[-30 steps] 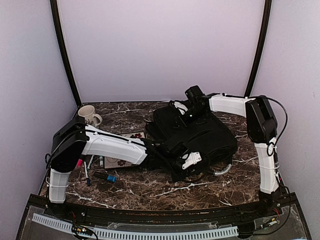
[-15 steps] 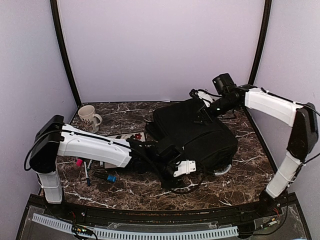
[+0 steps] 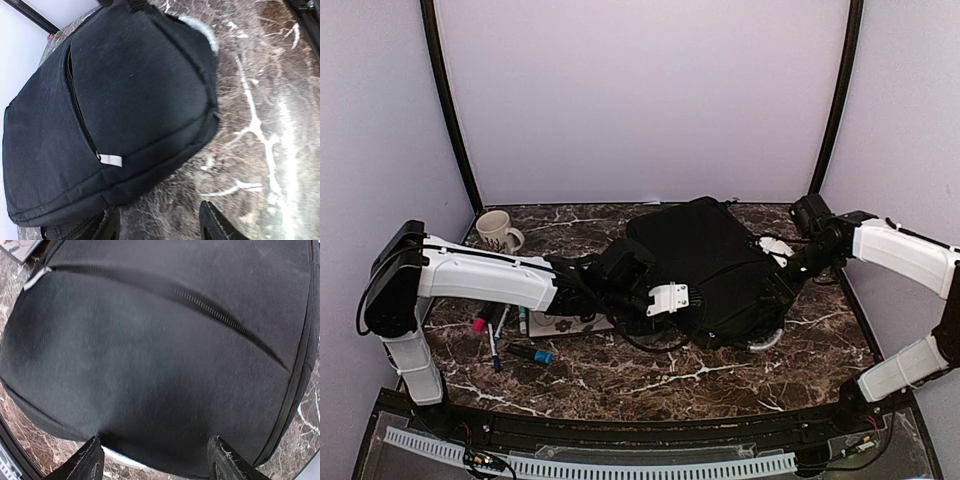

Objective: Pack the student bag
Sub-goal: Move the student bag to the center of the board.

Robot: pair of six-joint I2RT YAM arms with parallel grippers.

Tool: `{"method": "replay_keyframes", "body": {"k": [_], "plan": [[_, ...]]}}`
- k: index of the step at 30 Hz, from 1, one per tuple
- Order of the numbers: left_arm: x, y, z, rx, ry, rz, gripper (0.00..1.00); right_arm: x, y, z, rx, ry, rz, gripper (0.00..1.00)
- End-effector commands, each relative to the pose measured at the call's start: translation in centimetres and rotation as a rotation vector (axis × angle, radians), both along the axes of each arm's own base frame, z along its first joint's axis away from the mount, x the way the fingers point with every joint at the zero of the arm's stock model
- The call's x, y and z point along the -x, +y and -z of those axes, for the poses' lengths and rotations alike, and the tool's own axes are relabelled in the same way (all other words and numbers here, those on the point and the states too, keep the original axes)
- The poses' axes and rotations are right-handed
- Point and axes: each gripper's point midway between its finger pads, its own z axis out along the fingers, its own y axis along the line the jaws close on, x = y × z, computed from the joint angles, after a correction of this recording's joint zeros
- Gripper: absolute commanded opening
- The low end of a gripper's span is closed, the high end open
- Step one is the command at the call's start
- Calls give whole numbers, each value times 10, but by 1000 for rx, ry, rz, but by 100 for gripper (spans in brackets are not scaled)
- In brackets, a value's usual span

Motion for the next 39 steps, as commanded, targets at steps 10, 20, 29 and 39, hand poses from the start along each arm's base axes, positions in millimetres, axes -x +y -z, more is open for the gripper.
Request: {"method": "replay_keyframes", "body": {"k": [10,20,29,39], "plan": [[-17,-52,11,-9,-174,201,60,-30,-19,40,68,31,95,68],[-20,-72,50,-144,-290,270,58,-50,-23,51,58,47,133,68],[-32,-89,48,-116,-298,240,32,-90,-36,65,67,48,193,67],[-65,-121,36,18,-130,120,9,-120,-45,-24,-38,-84,269,76]]}}
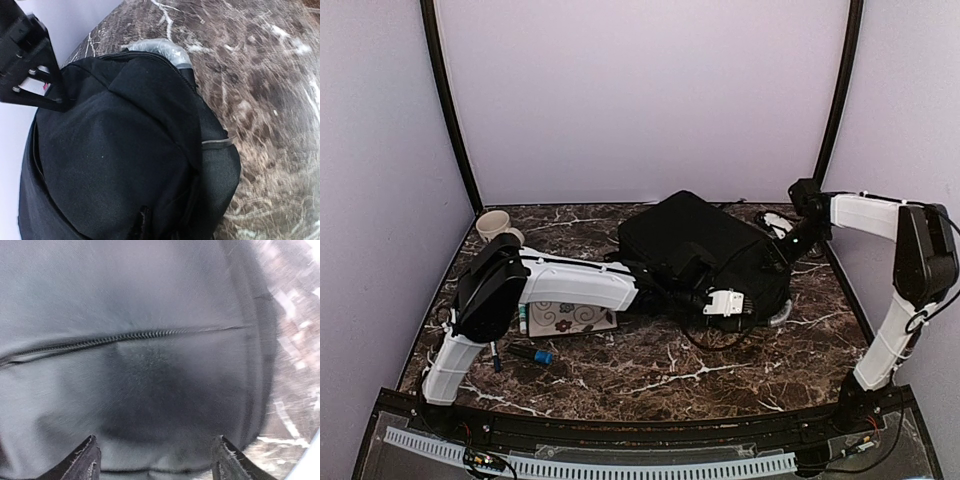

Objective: Pack the student bag
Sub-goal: Move the student bag to the center of the board, then grab the largest pocket of the student bag.

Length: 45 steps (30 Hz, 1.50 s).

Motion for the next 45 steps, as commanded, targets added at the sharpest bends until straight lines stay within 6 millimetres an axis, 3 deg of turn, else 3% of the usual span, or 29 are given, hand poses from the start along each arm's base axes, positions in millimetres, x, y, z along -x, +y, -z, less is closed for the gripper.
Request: {"method": "replay_keyframes", "body": {"k": [1,3,5,8,15,18,21,35,45], "plan": [[-7,-11,-7,85,137,-46,7,-9,-1,-71,-52,-172,40,80],[-9,-17,-16,152,204,-59,3,1,-7,-95,-54,-249,60,99],[-11,-22,-25,222,282,-67,1,13,-12,-107,-68,-305,73,100],[-16,-28,-36,310,373,-75,0,35,-15,-109,-78,-359,47,100],[-22,-45,-34,388,510,-83,0,82,-7,-70,-72,-171,-96,56],[-27,-55,-37,427,567,-102,0,97,-2,-53,-87,-106,-139,47],[-33,-61,-40,470,614,-137,0,107,8,-46,-124,-86,-171,45],[-41,-71,-54,574,720,-189,0,107,33,-7,-110,-69,-210,42],[-40,-72,-61,580,730,-185,0,85,34,4,-26,-146,-161,47]]}}
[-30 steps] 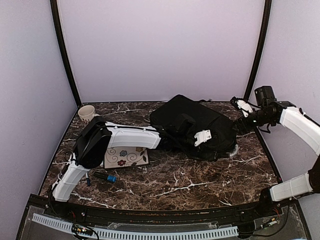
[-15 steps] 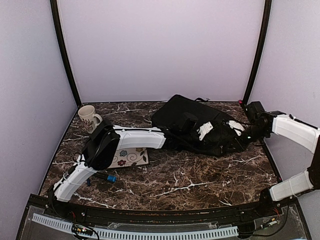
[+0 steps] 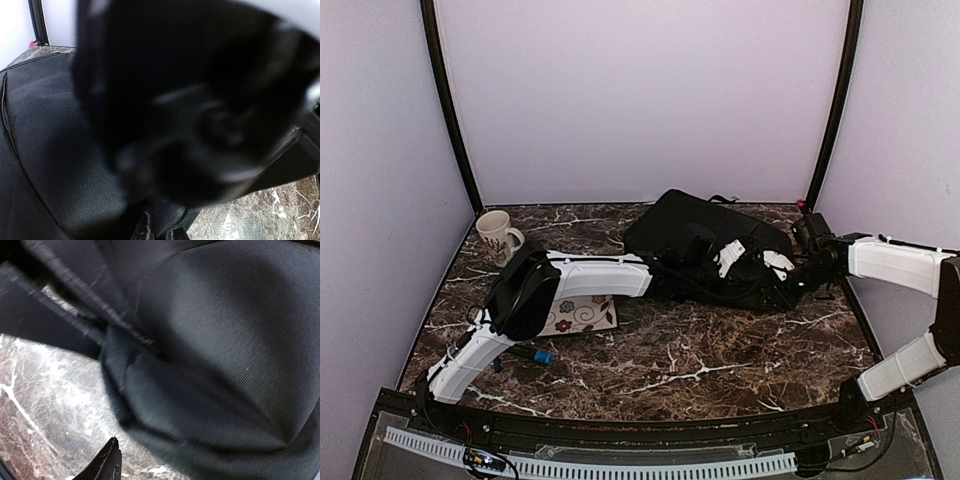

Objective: Pack the student bag
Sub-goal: Grab the largest pocket of the student bag.

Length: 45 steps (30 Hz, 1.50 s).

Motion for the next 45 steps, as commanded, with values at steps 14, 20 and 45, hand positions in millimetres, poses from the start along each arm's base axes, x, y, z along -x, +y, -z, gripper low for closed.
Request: {"method": "replay_keyframes", "body": {"k": [14,20,45], "plan": [[-3,-8,-41,96,-36,14,0,-29,-2,-6,68,-136,82,10],[-3,-5,-39,77,-52,15,0,-21,-11,-11,90,-124,84,4],[0,-4,-41,80,-56,29,0,-45,-11,-15,-20,-110,135,9]]}}
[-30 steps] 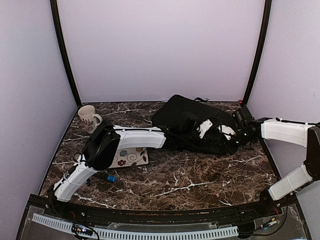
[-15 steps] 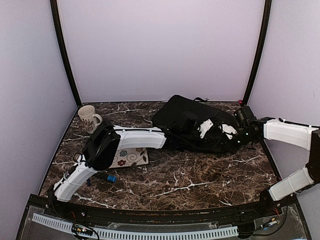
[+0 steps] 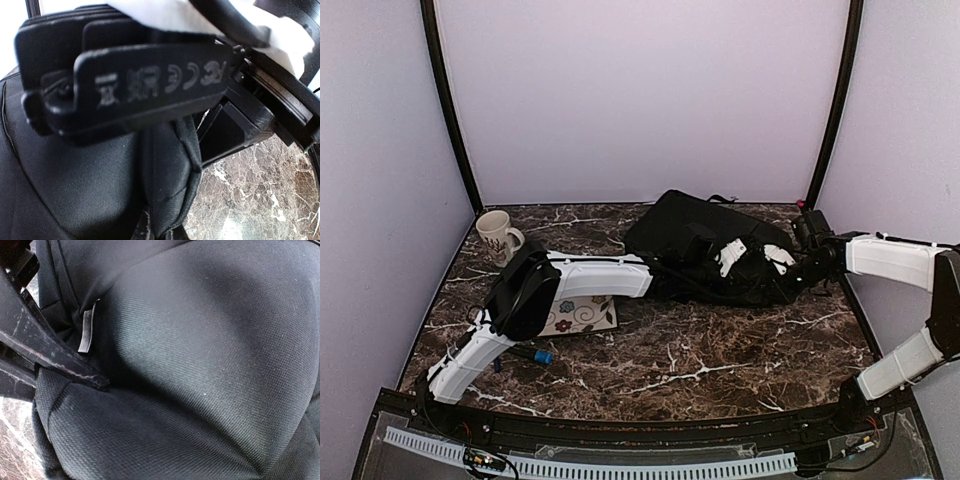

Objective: Pack the student bag
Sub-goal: Grab the largest pocket of the student bag.

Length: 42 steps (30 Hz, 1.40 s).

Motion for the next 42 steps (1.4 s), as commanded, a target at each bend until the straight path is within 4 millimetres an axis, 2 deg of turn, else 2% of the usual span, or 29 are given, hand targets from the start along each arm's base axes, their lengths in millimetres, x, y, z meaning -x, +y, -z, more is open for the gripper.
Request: {"method": "replay_keyframes", "body": {"k": [1,11,16,20,25,30,34,42], "plan": [[1,-2,-37,63,-36,23,0,-21,-1,-17,-42,-74,30,9],[2,-2,-38,70,-31,31,0,-24,6,-20,-110,-74,15,17],[3,-2,-36,65,-25,35,0,-26,10,-22,-133,-62,14,14],[4,-2,-36,61,-22,39,0,-21,11,-26,-150,-61,6,8],[6,-2,-36,64,-23,46,0,-17,9,-30,-167,-53,1,18],[5,-2,-37,65,-25,48,0,-19,6,-33,-179,-62,14,19],[6,-2,-35,59,-24,51,0,-22,4,-32,-174,-71,27,16],[7,-1,-34,56,-21,55,0,-19,4,-32,-182,-56,12,5]]}}
